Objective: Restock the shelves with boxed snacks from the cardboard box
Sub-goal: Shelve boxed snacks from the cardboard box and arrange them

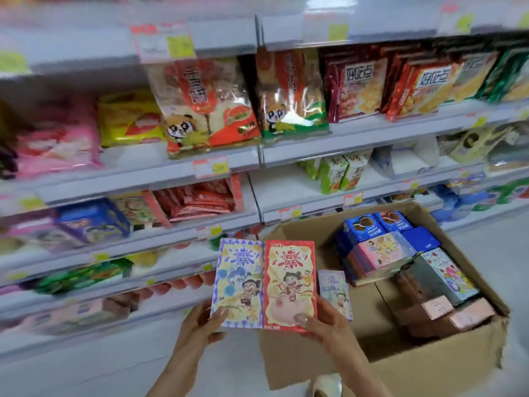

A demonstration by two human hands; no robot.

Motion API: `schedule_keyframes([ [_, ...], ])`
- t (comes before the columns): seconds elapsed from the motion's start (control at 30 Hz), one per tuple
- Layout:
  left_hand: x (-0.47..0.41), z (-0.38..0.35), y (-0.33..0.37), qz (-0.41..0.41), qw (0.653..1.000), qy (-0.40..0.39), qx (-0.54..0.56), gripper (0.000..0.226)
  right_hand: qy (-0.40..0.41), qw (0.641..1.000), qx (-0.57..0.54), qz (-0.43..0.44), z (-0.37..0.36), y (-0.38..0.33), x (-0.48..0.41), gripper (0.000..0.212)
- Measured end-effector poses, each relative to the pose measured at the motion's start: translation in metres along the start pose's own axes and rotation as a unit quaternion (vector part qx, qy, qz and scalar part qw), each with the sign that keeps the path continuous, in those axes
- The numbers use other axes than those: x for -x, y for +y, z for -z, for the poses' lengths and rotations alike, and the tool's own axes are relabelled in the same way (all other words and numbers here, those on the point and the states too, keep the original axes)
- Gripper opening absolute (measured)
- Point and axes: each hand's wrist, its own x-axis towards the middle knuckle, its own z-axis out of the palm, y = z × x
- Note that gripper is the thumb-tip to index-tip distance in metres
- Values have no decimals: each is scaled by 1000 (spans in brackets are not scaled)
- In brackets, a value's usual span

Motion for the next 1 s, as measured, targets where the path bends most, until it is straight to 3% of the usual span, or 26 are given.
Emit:
schedule_keyframes([
  [0.07, 11, 40, 1, -16, 999, 29, 18, 41, -19, 1000, 16, 12, -41, -3, 0, 64],
  [0.2, 36, 111, -3, -55, 991, 105, 61, 28, -66, 996, 56, 26, -121, -8, 0, 95],
  [0.37, 64, 173, -11, -84, 969, 196, 122, 18, -103, 989, 101, 35, -200, -4, -3, 95],
  [0.6, 93, 245, -9, -115, 925, 331, 148, 30, -178, 972, 145, 48, -301, 2, -8, 36],
  [0.7, 101, 280, -8, -118, 905, 379, 156, 30, -210, 963, 163, 47, -343, 3, -13, 31],
  [0.83, 106, 330, -9, -133, 886, 413, 163, 46, -234, 950, 199, 58, -401, 2, -18, 34],
  [1.0, 106, 398, -18, -151, 870, 431, 183, 30, -241, 944, 216, 66, -467, 11, -13, 30],
])
